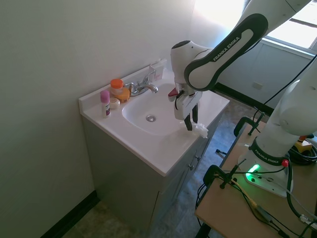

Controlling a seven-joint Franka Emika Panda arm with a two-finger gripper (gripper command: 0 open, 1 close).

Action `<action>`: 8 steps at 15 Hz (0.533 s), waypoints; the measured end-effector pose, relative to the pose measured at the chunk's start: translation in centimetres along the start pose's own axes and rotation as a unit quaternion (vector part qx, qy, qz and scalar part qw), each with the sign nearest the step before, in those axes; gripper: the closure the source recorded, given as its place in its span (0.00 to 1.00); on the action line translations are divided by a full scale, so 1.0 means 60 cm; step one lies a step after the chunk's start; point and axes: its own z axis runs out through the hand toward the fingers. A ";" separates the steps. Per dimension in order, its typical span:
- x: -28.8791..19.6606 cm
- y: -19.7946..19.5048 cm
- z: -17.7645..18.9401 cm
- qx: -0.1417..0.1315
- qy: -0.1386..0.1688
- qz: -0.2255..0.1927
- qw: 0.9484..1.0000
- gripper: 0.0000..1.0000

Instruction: Throw the tissue in the trash bin

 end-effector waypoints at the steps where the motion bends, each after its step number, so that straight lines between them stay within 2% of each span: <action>1: 0.000 0.000 0.000 0.001 0.000 0.000 1.000 1.00; 8: 0.008 0.008 -0.013 0.012 0.003 -0.001 1.000 1.00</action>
